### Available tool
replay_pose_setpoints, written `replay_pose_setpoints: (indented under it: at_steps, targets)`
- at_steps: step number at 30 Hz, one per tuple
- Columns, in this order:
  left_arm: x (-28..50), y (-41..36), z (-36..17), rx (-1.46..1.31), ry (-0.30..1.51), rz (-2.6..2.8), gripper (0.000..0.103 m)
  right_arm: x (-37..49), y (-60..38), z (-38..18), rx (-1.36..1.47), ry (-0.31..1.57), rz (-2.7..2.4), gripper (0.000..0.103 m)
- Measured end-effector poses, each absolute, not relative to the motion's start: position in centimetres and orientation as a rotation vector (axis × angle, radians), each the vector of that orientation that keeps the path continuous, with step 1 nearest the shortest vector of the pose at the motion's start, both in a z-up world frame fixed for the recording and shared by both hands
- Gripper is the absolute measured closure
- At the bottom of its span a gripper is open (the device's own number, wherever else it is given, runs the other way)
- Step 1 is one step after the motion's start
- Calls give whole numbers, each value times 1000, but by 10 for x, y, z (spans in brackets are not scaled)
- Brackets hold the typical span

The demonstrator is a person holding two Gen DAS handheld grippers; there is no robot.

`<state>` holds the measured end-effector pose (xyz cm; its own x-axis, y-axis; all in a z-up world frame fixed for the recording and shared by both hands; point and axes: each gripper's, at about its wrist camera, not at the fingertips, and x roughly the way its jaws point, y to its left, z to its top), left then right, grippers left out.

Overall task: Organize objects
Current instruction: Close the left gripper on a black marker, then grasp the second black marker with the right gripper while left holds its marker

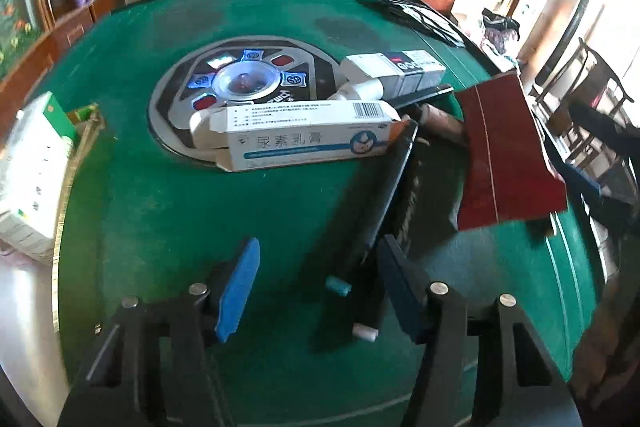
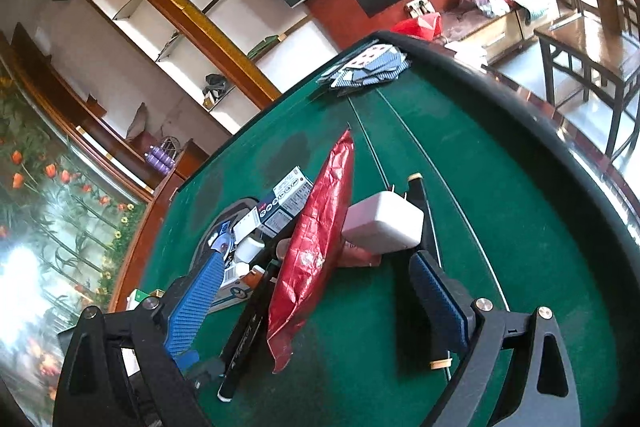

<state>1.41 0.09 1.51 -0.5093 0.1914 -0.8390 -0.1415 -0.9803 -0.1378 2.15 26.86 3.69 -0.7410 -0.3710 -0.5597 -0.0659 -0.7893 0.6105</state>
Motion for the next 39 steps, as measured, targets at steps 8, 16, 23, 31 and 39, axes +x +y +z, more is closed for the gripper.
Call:
replay_pose_setpoints:
  at_steps: [8, 16, 23, 31, 39]
  targets:
    - [-6, 34, 12, -1396, 215, 2629, 66, 25, 264, 35, 1053, -931, -2586, 6]
    - [-6, 57, 13, -1328, 326, 2656, 77, 26, 259, 36, 1058, -887, -2614, 6]
    - [25, 16, 21, -1369, 59, 2629, 89, 24, 255, 34, 1084, -834, -2661, 6]
    - [57, -32, 14, -1431, -74, 2629, 89, 24, 241, 39, 1084, -691, -2740, 6]
    - [51, -8, 9, -1359, 25, 2638, 34, 61, 206, 81, 913, -479, -2832, 6]
